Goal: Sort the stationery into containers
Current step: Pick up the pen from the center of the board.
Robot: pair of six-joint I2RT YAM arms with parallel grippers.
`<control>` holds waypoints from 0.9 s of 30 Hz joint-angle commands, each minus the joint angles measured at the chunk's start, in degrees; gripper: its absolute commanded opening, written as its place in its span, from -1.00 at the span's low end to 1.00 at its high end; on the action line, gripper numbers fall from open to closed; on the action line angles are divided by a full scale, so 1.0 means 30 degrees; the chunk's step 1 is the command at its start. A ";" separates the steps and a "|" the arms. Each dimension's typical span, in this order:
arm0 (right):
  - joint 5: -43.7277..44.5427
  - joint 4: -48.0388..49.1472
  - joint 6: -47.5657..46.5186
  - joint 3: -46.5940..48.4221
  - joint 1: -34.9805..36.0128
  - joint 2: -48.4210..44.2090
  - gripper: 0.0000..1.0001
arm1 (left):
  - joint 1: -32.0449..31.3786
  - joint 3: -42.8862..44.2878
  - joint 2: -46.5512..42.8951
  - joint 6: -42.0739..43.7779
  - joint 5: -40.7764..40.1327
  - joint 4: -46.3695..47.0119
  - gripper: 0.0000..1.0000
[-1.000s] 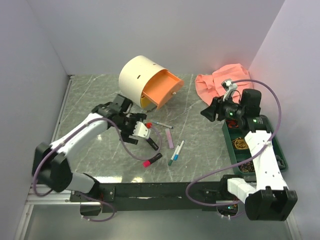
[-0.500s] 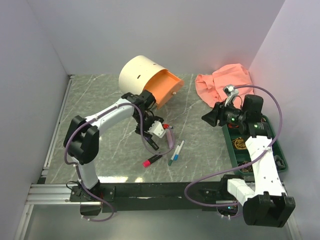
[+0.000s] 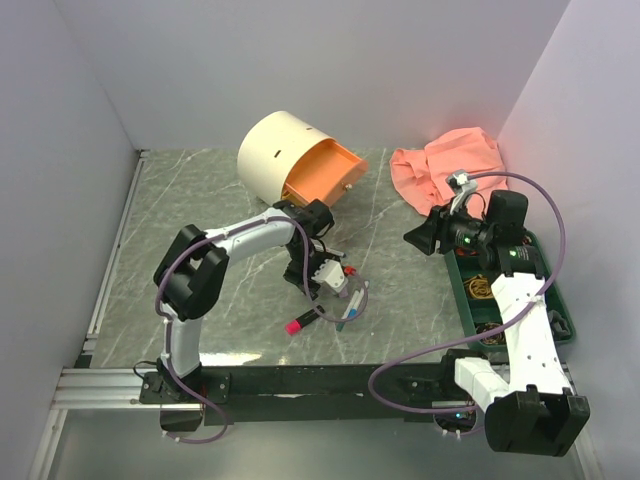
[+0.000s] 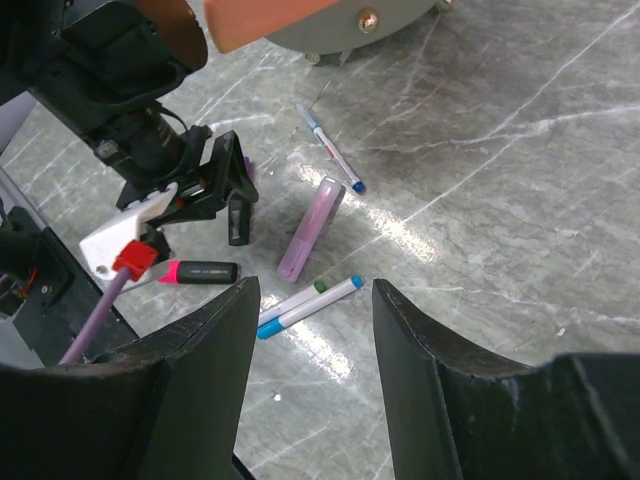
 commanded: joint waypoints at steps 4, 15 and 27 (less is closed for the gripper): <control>-0.0399 0.0278 -0.0483 0.0393 -0.0161 0.0175 0.12 | -0.0263 -0.0475 0.0472 -0.1061 -0.0866 0.0949 0.13; -0.0398 0.0541 -0.0278 -0.0075 -0.0248 0.0058 0.12 | -0.0292 -0.2348 0.0326 -0.1558 -0.2127 0.2498 0.05; -0.0164 -0.0394 -0.0833 0.0830 -0.0365 0.0292 0.07 | -0.0263 -0.0282 -0.2303 -0.3756 -0.0870 -0.0189 -0.85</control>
